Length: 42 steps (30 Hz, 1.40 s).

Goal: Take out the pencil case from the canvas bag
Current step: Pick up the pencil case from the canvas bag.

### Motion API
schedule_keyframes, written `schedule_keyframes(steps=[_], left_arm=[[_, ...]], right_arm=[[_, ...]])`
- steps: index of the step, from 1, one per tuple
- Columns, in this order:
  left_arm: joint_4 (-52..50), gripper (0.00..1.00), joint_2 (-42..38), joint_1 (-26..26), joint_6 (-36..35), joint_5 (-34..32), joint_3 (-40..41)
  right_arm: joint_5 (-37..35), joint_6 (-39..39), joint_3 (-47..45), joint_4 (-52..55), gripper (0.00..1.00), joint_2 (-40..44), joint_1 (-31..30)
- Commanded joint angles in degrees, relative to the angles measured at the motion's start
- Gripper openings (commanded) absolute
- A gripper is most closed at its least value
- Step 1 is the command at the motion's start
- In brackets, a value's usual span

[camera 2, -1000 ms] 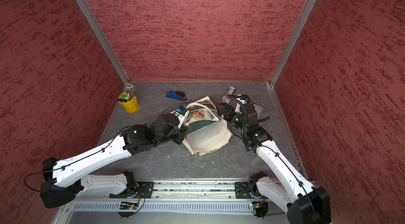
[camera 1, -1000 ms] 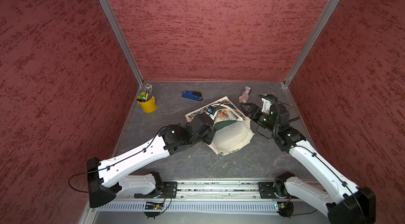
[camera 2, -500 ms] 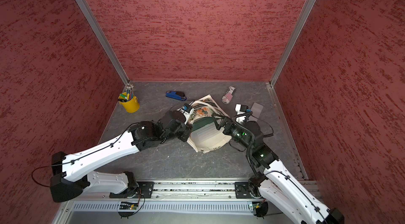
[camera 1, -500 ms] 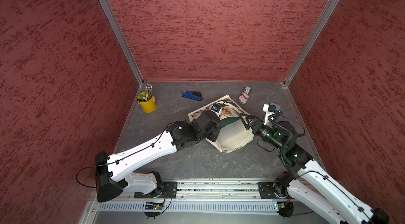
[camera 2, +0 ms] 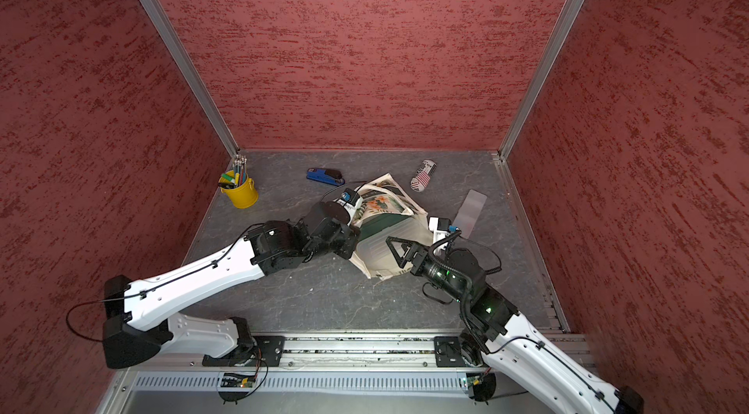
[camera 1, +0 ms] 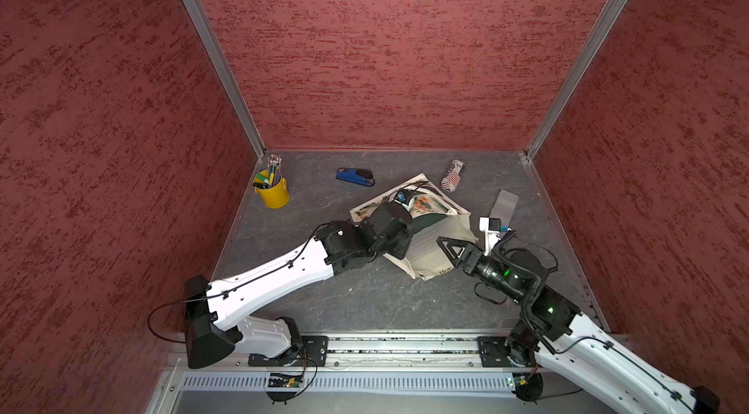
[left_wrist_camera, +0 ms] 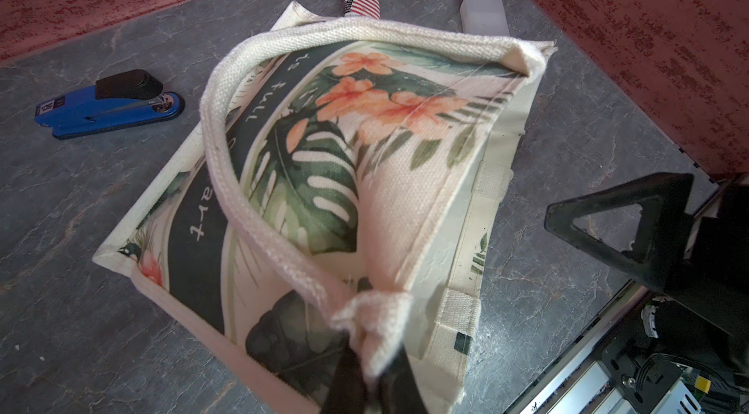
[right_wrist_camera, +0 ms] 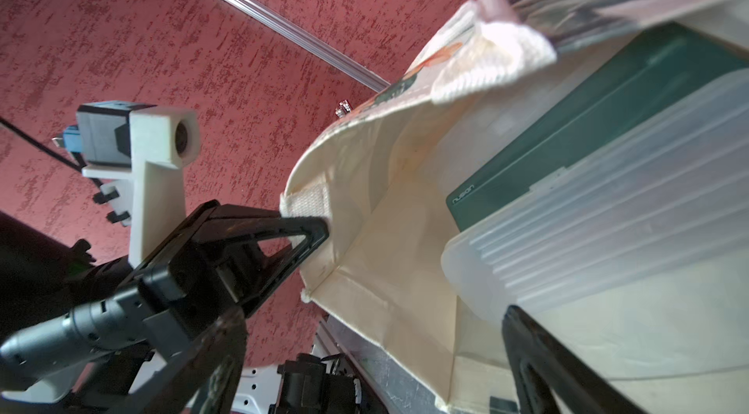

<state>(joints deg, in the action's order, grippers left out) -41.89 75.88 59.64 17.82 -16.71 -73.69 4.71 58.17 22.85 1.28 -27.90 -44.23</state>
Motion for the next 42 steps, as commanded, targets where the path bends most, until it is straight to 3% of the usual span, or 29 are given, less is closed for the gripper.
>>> schedule_keyframes(steps=[1,14,20,25,36,42], left_arm=[[5.5,0.0,0.5,0.6,1.1,-0.3,-2.3],[5.4,0.0,0.6,1.9,0.8,-1.4,-2.2],[5.9,0.0,0.2,2.8,0.4,-1.2,-1.4],[5.6,0.0,0.1,3.7,0.3,-1.8,-1.1],[5.4,0.0,-0.8,5.6,0.7,-2.4,-0.5],[5.3,0.0,-1.7,5.8,0.8,-2.9,0.2]], right_arm=[[-3.9,3.6,-2.2,3.0,0.99,2.3,-1.9],[-12.0,16.9,-5.1,6.8,0.99,-4.0,-4.6],[-13.8,23.3,-5.8,0.2,0.99,-10.6,-4.6],[-15.0,25.6,-4.2,-2.8,0.99,-17.2,-4.5],[-19.4,27.5,-5.0,-8.4,0.99,-21.1,-4.2],[-16.2,28.1,-2.9,-7.8,0.99,-25.9,-3.2]])
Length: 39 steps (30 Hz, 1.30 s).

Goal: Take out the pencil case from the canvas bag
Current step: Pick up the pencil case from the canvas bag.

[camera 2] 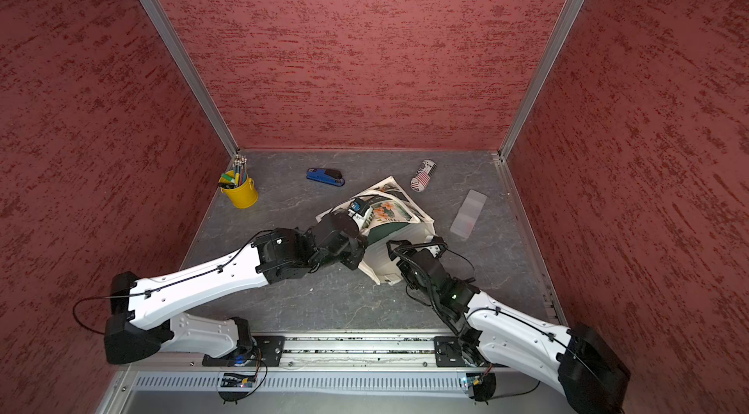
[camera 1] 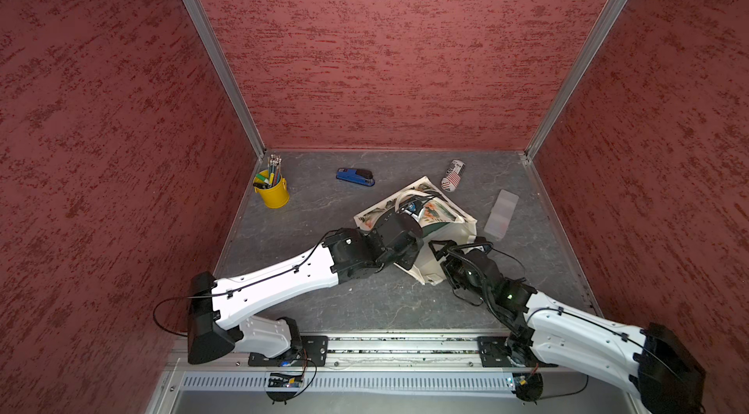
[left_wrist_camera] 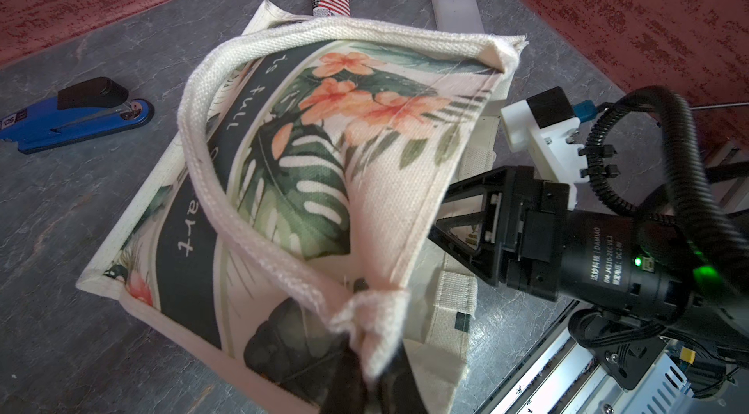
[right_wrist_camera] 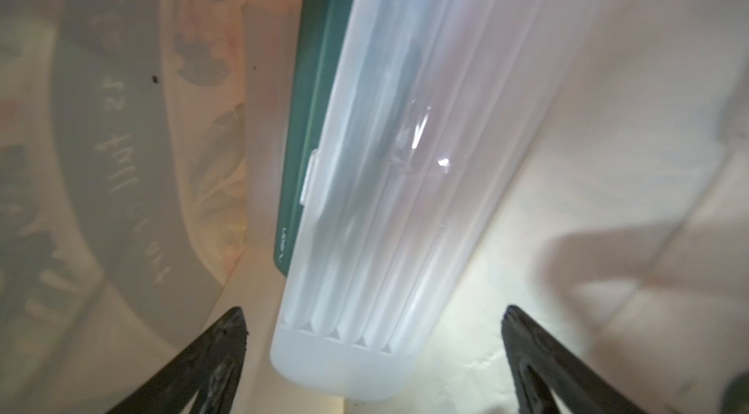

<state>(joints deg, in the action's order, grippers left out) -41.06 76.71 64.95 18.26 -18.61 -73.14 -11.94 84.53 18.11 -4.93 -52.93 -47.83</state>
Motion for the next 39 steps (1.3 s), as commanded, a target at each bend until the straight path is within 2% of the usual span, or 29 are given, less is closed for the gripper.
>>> schedule_keyframes(steps=[1,7,13,18,29,39], left_arm=[[4.4,0.0,-2.7,0.4,0.4,-1.1,-0.2],[4.5,0.0,-2.9,0.6,0.4,-0.9,0.0],[4.6,0.0,-2.1,1.0,0.5,-0.7,-0.6],[4.2,0.0,-1.5,1.2,0.3,-0.6,-2.0],[4.1,0.0,-2.0,1.2,0.3,-1.4,-2.1],[3.9,0.0,-2.0,1.4,0.5,-0.9,-2.3]], right_arm=[[1.0,2.0,1.8,-2.2,0.99,-1.5,0.5],[-0.1,3.0,1.0,-4.4,0.99,-3.1,0.7],[-1.4,-0.6,3.6,-6.7,0.99,-4.8,0.9],[-1.2,-0.5,5.1,-7.0,0.99,-6.6,0.8],[-1.0,1.5,2.2,-4.2,0.99,-4.7,0.9],[1.0,0.9,2.0,-8.4,0.99,-10.0,1.6]])
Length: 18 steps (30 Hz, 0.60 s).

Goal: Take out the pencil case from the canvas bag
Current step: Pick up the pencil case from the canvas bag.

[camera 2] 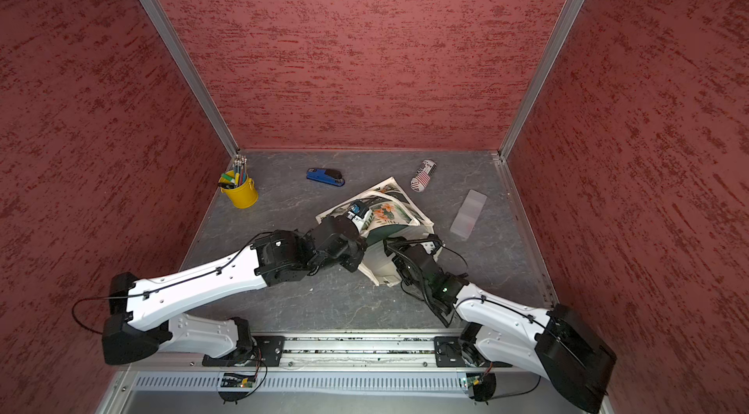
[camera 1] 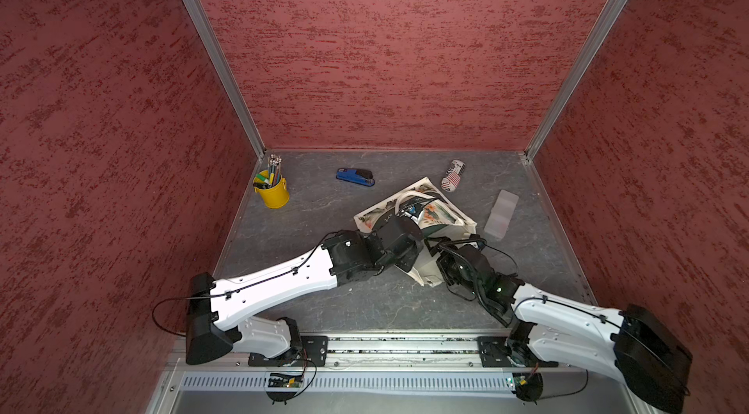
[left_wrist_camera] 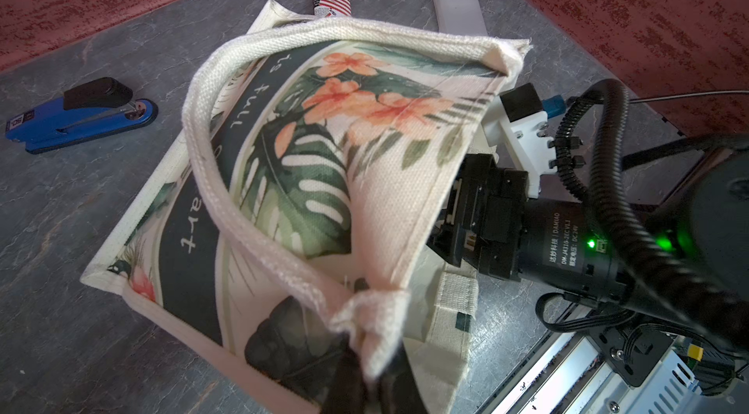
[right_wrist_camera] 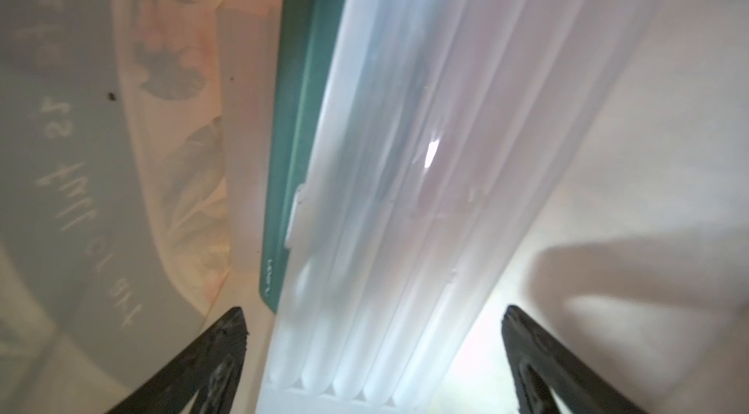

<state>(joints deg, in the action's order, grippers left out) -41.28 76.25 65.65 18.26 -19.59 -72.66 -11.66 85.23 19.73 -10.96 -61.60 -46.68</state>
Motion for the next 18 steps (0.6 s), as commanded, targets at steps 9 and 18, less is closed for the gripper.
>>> schedule_keyframes(steps=[9,18], left_arm=[[3.7,0.0,-1.5,0.8,0.5,0.4,-3.1],[2.8,0.0,-1.2,1.4,0.7,-0.2,-3.8]], right_arm=[[1.6,-2.7,2.1,-9.5,0.99,-7.2,1.1],[0.8,-3.1,0.2,-18.8,0.97,-9.7,1.1]])
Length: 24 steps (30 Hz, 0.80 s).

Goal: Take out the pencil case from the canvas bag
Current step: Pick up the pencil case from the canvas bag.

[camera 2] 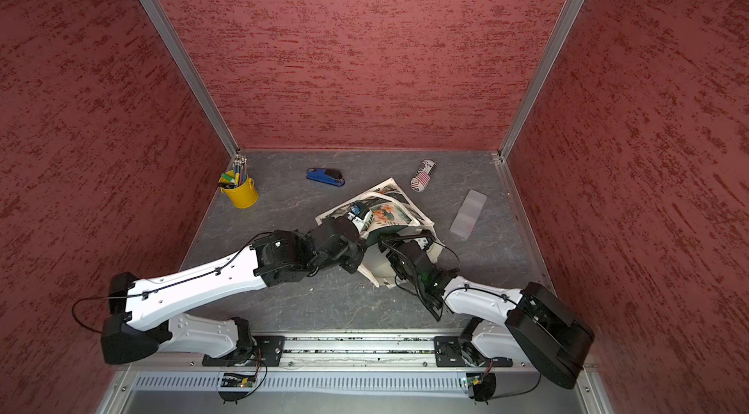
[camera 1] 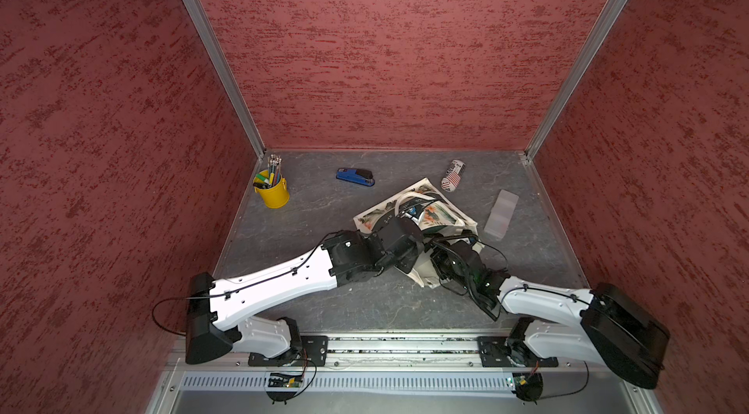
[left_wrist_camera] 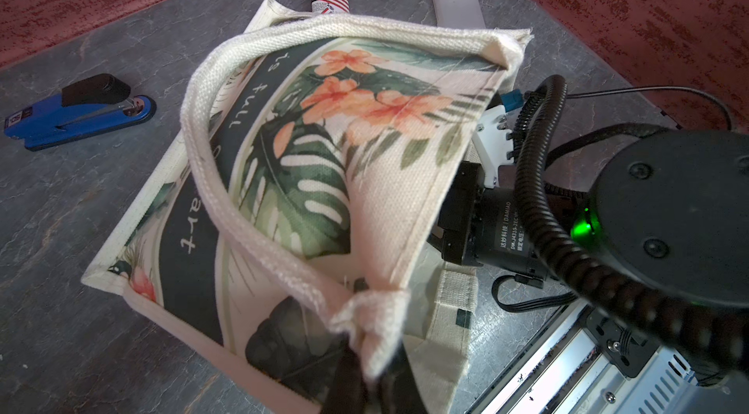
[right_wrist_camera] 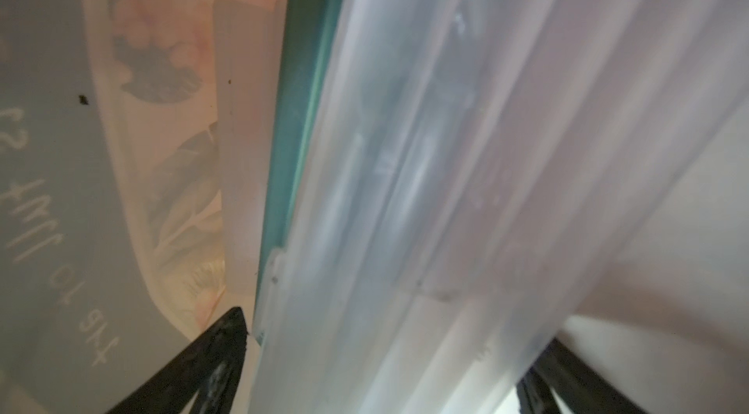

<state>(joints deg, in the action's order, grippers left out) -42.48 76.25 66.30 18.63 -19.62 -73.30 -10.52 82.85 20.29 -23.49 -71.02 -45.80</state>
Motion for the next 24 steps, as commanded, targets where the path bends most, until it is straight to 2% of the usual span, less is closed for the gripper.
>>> schedule_keyframes(steps=[1,5,14,24], left_arm=[[3.9,0.0,-1.2,0.8,0.4,-0.1,-3.2],[3.9,0.0,-1.3,0.8,0.5,-0.3,-2.9],[4.9,0.0,-1.8,0.9,0.7,-0.5,-1.7],[4.5,0.0,-1.8,0.9,0.4,-1.7,-1.5]], right_arm=[[-0.2,-0.9,-0.4,-6.7,0.95,-0.2,0.3],[-0.2,-2.1,-0.5,-6.6,0.88,0.7,0.3],[-0.9,-2.4,-1.8,-5.3,0.79,3.2,0.3],[-0.7,-7.7,0.2,0.0,0.77,6.5,0.3]])
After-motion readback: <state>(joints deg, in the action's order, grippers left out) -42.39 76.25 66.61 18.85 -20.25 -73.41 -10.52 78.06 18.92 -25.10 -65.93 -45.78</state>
